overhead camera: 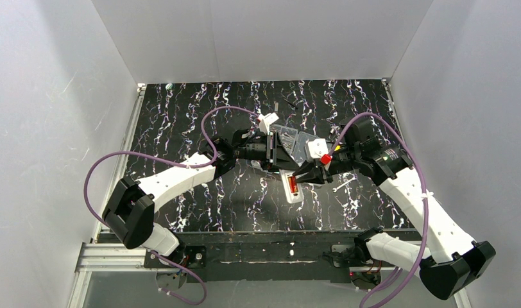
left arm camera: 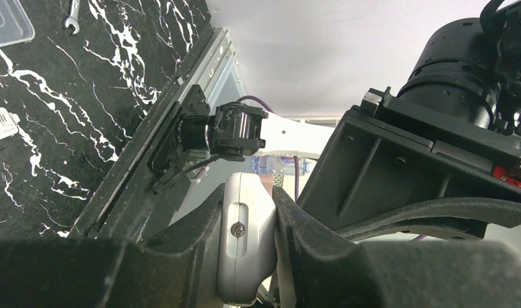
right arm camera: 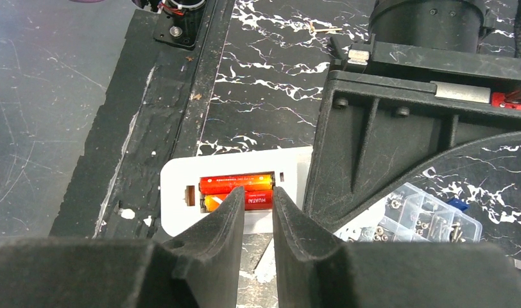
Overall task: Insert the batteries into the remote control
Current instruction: Load the battery into the remote control.
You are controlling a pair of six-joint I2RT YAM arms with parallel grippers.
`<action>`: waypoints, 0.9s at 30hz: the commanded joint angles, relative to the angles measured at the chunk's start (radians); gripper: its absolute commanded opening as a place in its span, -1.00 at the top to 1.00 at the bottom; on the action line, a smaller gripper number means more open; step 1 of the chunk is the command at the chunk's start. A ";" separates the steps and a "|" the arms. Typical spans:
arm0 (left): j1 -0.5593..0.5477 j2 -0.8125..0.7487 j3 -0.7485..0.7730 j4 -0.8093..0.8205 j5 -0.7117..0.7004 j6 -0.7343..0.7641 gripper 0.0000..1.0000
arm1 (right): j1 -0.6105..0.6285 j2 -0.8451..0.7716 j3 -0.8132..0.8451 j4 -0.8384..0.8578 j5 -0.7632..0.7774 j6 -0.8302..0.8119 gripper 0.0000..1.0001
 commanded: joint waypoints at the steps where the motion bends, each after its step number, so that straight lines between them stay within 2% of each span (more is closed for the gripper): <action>1: 0.004 -0.069 0.043 0.049 0.008 0.009 1.00 | 0.020 0.006 -0.020 -0.077 -0.039 0.024 0.42; 11: 0.003 -0.084 0.052 0.027 -0.016 0.021 1.00 | 0.038 0.007 -0.038 -0.088 0.004 0.020 0.42; 17: 0.004 -0.083 0.053 0.029 -0.025 0.013 1.00 | 0.052 0.005 -0.059 -0.075 0.087 0.017 0.44; 27: 0.005 -0.078 0.048 0.062 -0.045 -0.031 1.00 | 0.057 -0.023 -0.100 -0.017 0.151 0.015 0.60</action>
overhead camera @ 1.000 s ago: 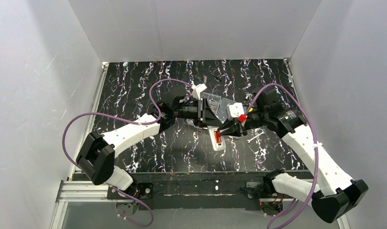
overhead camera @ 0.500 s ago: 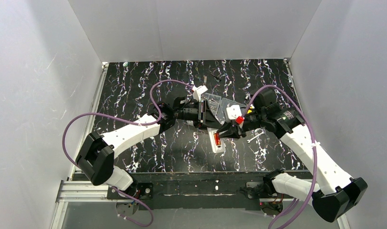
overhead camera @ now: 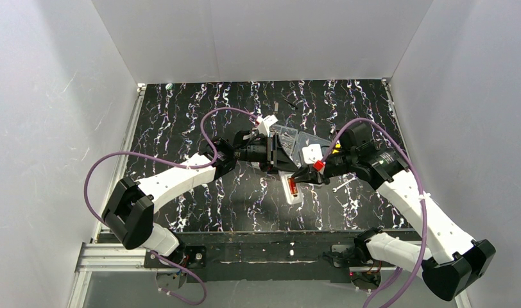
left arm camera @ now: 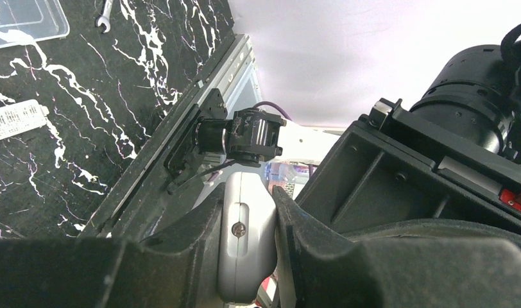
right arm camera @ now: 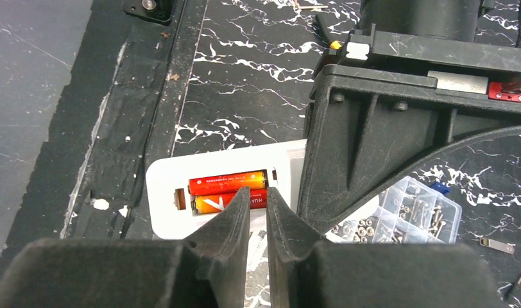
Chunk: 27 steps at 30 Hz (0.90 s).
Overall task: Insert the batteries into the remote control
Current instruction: Load the battery into the remote control.
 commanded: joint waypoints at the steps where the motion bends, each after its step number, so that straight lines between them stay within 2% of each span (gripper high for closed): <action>1: 0.015 -0.071 0.048 0.135 0.018 -0.062 1.00 | 0.016 -0.010 -0.047 -0.073 0.053 0.022 0.61; 17: 0.030 -0.056 0.052 0.151 0.014 -0.086 1.00 | 0.018 -0.082 -0.094 -0.013 0.087 0.051 0.71; 22: 0.071 -0.079 0.021 0.060 -0.015 -0.053 1.00 | 0.017 -0.148 -0.133 0.135 0.139 0.207 0.68; 27: 0.158 -0.127 -0.036 -0.031 -0.051 -0.028 1.00 | 0.008 -0.302 -0.253 0.497 0.309 0.549 0.48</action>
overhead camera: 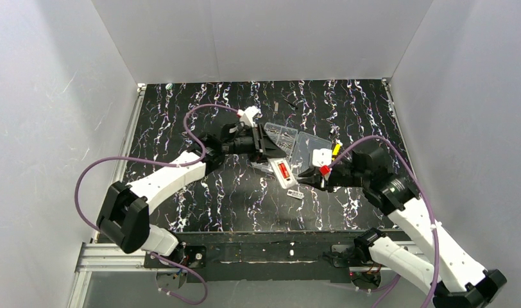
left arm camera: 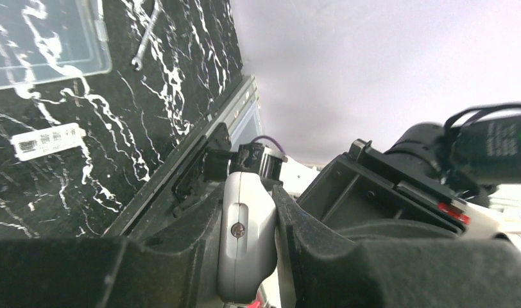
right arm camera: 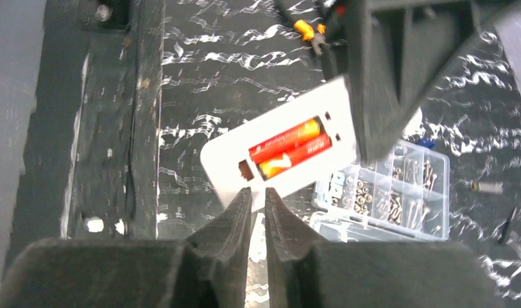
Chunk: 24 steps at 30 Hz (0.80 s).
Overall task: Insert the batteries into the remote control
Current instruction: Load the battery into the remote control, then pick up the battery cover at the center of the board.
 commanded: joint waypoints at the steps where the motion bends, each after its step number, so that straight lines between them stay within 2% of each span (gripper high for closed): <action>1: 0.089 -0.118 -0.031 -0.048 0.003 0.021 1.00 | -0.007 -0.134 -0.100 0.336 0.190 0.337 0.42; 3: 0.112 -0.139 -0.030 -0.102 0.001 0.059 1.00 | -0.015 -0.153 -0.122 0.352 0.247 0.362 0.31; 6: 0.132 -0.166 -0.024 -0.181 -0.008 0.113 1.00 | -0.026 -0.079 -0.084 0.199 0.300 0.351 0.15; 7: 0.138 -0.171 -0.021 -0.198 -0.007 0.125 1.00 | -0.027 -0.040 -0.067 0.141 0.306 0.343 0.06; 10: 0.158 -0.187 -0.012 -0.229 -0.008 0.148 1.00 | -0.028 0.063 -0.040 -0.018 0.285 0.280 -0.40; 12: 0.169 -0.194 -0.012 -0.241 -0.009 0.156 1.00 | -0.028 0.120 -0.042 -0.070 0.292 0.262 -0.51; 19: 0.197 -0.212 -0.016 -0.258 -0.011 0.162 1.00 | -0.027 0.200 -0.139 0.015 0.386 0.204 -0.57; 24: 0.199 -0.207 -0.011 -0.262 -0.006 0.159 1.00 | -0.011 0.283 -0.133 0.042 0.412 0.201 -0.57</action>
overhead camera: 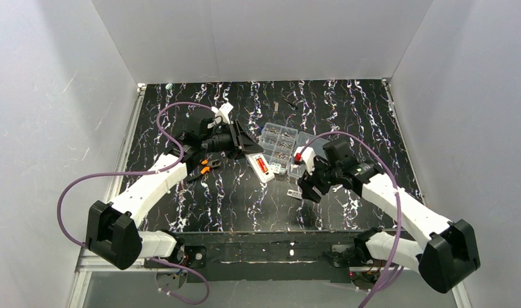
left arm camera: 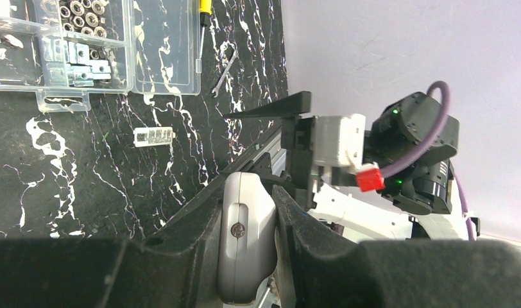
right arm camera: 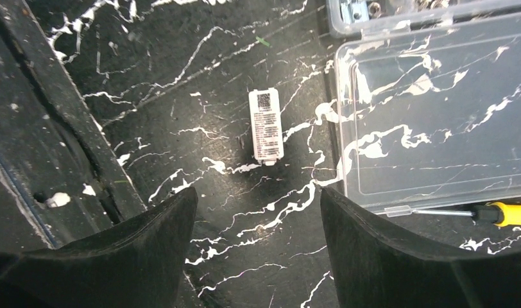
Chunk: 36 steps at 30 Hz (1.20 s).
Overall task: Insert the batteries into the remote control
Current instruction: Pick up the battery cover at the center of the board.
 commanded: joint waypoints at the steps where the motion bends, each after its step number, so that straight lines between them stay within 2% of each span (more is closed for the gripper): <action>1: 0.005 -0.046 0.019 -0.005 0.035 0.008 1.00 | 0.012 0.060 0.010 0.054 0.052 -0.019 -0.57; 10: 0.005 -0.036 0.012 0.031 0.058 -0.033 1.00 | 0.040 0.271 0.042 0.043 0.137 0.013 -0.48; 36: 0.005 -0.025 0.016 0.054 0.056 -0.062 1.00 | 0.132 0.397 0.028 0.173 0.246 0.024 -0.35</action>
